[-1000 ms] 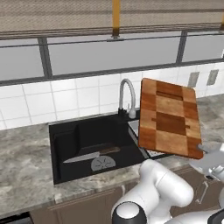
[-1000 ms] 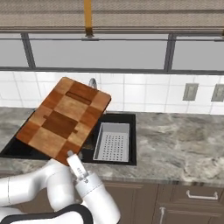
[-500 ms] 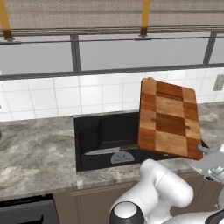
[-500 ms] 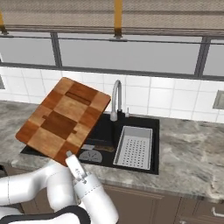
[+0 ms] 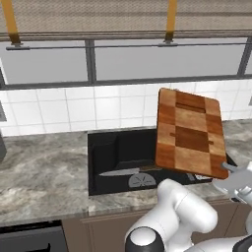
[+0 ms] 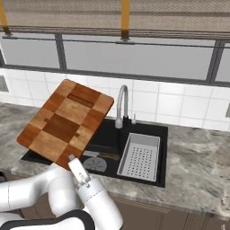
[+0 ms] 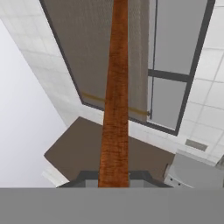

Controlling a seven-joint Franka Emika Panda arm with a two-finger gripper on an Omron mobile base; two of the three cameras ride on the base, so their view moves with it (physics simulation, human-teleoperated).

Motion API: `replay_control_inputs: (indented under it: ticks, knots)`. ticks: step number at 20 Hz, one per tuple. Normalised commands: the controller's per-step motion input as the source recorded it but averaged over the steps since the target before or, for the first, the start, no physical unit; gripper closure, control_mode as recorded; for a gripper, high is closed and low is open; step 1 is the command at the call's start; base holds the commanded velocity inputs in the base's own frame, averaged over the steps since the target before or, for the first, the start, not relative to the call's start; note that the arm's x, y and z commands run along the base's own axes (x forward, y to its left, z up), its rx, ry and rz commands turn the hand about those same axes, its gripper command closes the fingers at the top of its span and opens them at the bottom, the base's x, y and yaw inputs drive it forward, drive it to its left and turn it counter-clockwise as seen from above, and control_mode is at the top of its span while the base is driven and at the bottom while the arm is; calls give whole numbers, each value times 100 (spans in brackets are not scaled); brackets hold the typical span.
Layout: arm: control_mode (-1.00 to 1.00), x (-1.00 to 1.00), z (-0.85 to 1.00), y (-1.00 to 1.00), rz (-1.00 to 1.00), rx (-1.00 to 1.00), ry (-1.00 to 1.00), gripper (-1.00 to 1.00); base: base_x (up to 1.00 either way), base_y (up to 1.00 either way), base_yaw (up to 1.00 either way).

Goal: Move the cutting board and knife to the sink. Then move spray from the cabinet to the counter.

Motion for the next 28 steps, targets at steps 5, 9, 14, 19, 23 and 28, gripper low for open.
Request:
replay_control_inputs:
  ticks: [5, 9, 14, 19, 23, 28]
  knots:
    - [100, 0, 0, 0, 0, 0, 0, 100, 72, -11, 22]
    - [100, 0, 0, 0, 0, 0, 0, 100, 70, -4, 25]
    - [-100, 27, -1, 0, 7, 0, 12, 100, 42, 0, 14]
    - [-100, 5, 52, 14, 1, -1, 6, 100, 0, 0, 0]
    - [-100, 0, 81, 3, 0, 0, 13, 100, 0, 0, 0]
    - [-100, 0, 62, 0, 0, 0, 23, 100, 0, 0, 0]
